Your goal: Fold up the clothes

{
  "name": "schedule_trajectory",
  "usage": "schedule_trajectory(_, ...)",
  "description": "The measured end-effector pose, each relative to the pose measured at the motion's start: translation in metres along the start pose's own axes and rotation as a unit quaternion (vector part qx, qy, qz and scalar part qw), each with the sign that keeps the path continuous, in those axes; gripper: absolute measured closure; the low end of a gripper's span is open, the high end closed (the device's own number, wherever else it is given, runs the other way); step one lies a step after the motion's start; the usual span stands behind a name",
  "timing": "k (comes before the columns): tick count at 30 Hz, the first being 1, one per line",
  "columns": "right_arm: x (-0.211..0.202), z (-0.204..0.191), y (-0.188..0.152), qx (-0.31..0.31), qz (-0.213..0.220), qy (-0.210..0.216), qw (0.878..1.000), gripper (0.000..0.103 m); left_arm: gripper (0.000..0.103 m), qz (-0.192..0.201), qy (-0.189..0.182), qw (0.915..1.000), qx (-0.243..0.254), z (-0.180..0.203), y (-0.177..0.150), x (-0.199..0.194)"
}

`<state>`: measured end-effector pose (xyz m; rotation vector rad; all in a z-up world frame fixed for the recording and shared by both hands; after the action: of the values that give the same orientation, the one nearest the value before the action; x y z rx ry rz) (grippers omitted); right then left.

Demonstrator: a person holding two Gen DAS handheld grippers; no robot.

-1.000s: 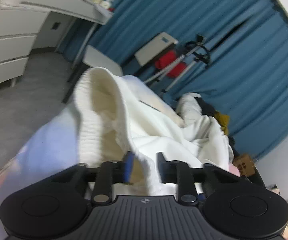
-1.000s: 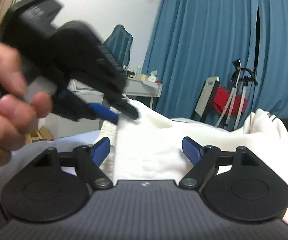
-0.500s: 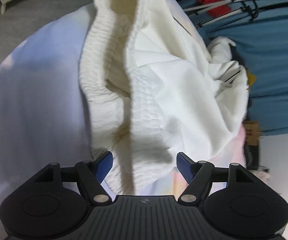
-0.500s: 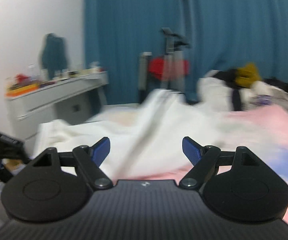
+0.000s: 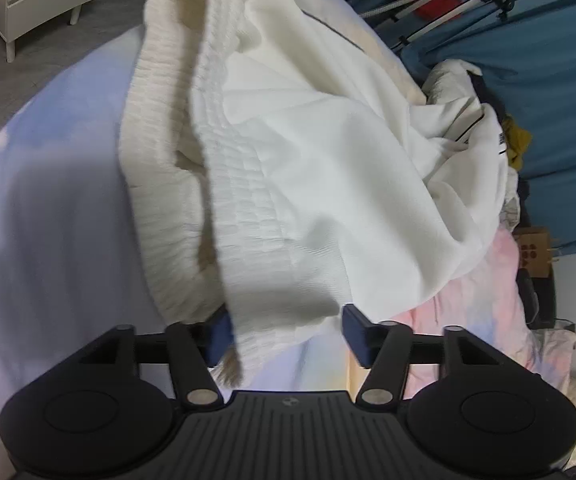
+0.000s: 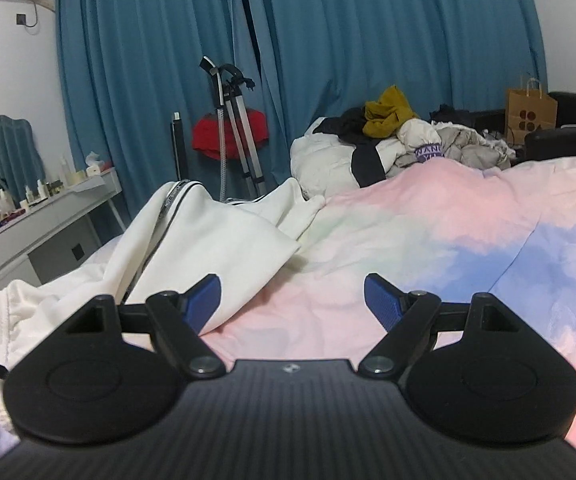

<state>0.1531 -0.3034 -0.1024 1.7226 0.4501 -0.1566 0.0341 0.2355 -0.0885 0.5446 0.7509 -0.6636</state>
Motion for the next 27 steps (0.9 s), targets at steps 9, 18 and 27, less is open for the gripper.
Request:
schedule_trajectory(9,0.005,0.011,0.012,0.011,0.003,-0.014,1.000,0.022,0.097,0.052,0.029,0.9973,0.042,0.018,0.003,-0.008)
schedule_trajectory(18,0.007,0.012,0.010,0.009,-0.004,-0.024,1.000,0.023,0.098,0.101,0.035,0.9902,0.091,0.022,0.017,-0.094)
schedule_trajectory(27,0.008,0.010,0.007,-0.001,-0.013,-0.028,1.000,0.023,0.097,0.080,0.105,0.9878,0.084,-0.050,0.020,-0.110)
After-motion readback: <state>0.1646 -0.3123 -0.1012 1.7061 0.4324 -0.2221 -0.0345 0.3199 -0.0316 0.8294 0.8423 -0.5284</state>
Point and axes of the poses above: each gripper's, at about its wrist camera, not at the fingertips, and x roughly the way its jaws point, z to its right, y to its top, the point moved 4 cm from there along x, roughly the way its jaws point, and after that the axes turned 2 degrees about -y, right-handed, at the moved point
